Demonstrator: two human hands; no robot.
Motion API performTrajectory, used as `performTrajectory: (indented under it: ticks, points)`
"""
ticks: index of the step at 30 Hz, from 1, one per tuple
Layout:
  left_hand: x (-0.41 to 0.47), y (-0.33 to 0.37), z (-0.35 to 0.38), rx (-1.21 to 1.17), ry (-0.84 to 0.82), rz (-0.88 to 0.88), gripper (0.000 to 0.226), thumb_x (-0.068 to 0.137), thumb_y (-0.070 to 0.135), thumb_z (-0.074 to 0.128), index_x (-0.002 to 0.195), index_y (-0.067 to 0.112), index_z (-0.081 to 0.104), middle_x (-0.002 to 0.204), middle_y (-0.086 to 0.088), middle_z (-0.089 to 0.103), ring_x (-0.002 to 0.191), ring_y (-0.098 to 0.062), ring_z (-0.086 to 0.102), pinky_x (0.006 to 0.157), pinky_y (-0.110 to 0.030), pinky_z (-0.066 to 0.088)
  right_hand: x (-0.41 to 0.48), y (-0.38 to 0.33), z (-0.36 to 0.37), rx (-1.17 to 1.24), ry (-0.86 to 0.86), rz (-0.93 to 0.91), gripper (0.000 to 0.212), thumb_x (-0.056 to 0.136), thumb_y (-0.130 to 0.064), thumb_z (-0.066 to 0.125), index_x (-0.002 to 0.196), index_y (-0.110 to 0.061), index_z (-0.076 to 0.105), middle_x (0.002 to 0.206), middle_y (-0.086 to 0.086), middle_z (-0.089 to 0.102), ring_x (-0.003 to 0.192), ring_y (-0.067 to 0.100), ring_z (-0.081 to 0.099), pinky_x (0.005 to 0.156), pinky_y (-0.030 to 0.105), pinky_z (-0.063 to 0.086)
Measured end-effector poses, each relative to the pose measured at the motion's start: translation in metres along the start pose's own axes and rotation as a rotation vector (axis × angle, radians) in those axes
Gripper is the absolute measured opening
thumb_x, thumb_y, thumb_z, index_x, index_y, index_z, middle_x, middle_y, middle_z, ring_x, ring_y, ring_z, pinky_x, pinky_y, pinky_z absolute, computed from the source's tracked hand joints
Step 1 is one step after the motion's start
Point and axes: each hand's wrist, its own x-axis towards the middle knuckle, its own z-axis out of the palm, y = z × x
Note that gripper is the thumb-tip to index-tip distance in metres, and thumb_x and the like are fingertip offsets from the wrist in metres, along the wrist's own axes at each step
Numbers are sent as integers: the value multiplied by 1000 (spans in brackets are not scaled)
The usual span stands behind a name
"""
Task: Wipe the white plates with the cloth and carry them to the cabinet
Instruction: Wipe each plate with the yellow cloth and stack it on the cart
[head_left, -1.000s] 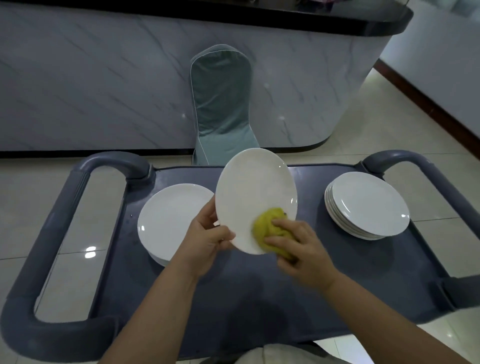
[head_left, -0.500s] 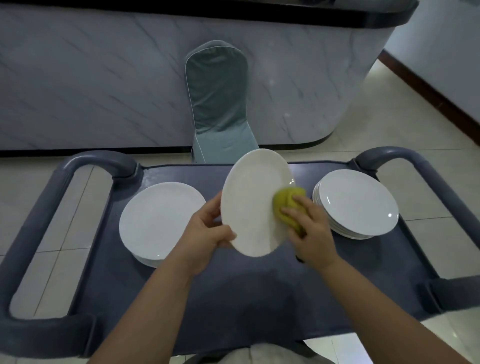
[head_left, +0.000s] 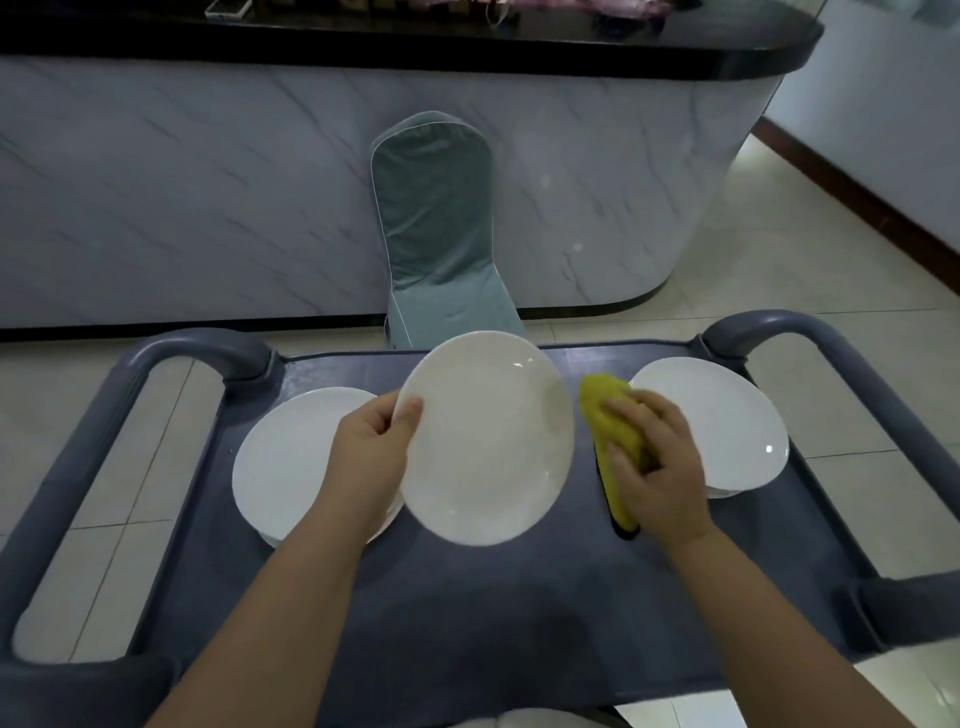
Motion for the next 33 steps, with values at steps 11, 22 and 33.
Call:
performTrajectory:
  ticks: [11, 22, 33]
  points:
    - [-3, 28, 20, 682, 89, 608, 18, 95, 33, 53, 80, 27, 45, 62, 8, 56, 64, -14, 49, 50, -24, 34, 56, -66, 20, -55, -134, -23, 60, 77, -21, 78, 133, -27, 57, 130, -4, 55, 113, 14, 45, 102, 31, 37]
    - [10, 43, 12, 854, 72, 953, 24, 89, 31, 52, 75, 12, 58, 50, 4, 46, 45, -19, 42, 42, -28, 32, 51, -54, 24, -46, -216, 102, 38, 79, -28, 78, 115, -25, 67, 109, -6, 57, 102, 9, 47, 92, 28, 42]
    - [13, 28, 12, 822, 37, 848, 23, 86, 30, 58, 74, 11, 61, 53, 1, 53, 49, -25, 50, 44, -28, 37, 60, -89, 20, -118, -416, -136, 64, 82, -25, 73, 140, -16, 45, 131, 4, 50, 120, 18, 38, 104, 30, 31]
